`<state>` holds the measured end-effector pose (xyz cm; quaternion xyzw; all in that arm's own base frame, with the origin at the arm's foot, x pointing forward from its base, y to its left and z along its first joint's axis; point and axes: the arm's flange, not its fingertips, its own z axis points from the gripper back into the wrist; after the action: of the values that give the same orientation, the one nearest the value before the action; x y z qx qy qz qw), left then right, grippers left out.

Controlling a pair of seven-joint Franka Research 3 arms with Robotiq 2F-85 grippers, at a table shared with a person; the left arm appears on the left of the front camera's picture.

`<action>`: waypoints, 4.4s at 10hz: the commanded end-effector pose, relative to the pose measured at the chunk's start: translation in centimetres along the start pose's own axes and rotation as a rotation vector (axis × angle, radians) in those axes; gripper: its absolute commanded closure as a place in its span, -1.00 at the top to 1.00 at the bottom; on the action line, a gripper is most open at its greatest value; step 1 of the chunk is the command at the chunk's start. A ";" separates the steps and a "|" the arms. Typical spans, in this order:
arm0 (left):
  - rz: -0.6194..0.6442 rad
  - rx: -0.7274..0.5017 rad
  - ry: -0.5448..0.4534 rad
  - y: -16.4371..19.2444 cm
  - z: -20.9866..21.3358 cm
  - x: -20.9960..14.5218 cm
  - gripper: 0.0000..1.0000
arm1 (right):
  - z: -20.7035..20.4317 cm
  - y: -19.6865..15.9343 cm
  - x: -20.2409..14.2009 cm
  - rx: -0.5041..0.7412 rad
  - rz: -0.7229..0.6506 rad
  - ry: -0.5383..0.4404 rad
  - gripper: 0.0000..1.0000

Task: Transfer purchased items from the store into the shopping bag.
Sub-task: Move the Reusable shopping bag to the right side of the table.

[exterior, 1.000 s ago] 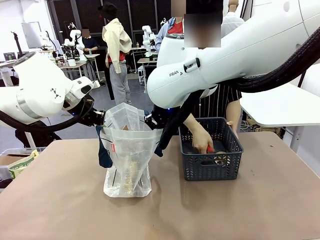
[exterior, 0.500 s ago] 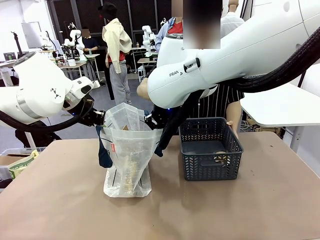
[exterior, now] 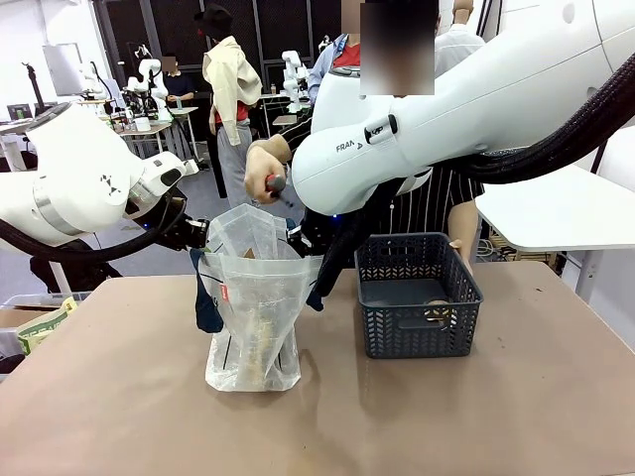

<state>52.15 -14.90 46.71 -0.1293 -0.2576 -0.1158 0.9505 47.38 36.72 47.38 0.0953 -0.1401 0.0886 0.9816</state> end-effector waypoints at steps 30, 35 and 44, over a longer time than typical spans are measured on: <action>0.001 0.002 -0.002 0.1 0.3 -0.2 -1.00 | 0.0 0.0 -0.1 0.006 -0.002 0.004 -1.00; 0.001 0.002 -0.002 0.1 0.3 -0.2 -1.00 | 0.0 0.0 -0.1 0.006 -0.002 0.004 -1.00; 0.001 0.002 -0.002 0.1 0.3 -0.2 -1.00 | 0.0 0.0 -0.1 0.006 -0.002 0.004 -1.00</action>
<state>52.14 -14.89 46.72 -0.1293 -0.2577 -0.1158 0.9505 47.38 36.72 47.39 0.0953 -0.1401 0.0886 0.9815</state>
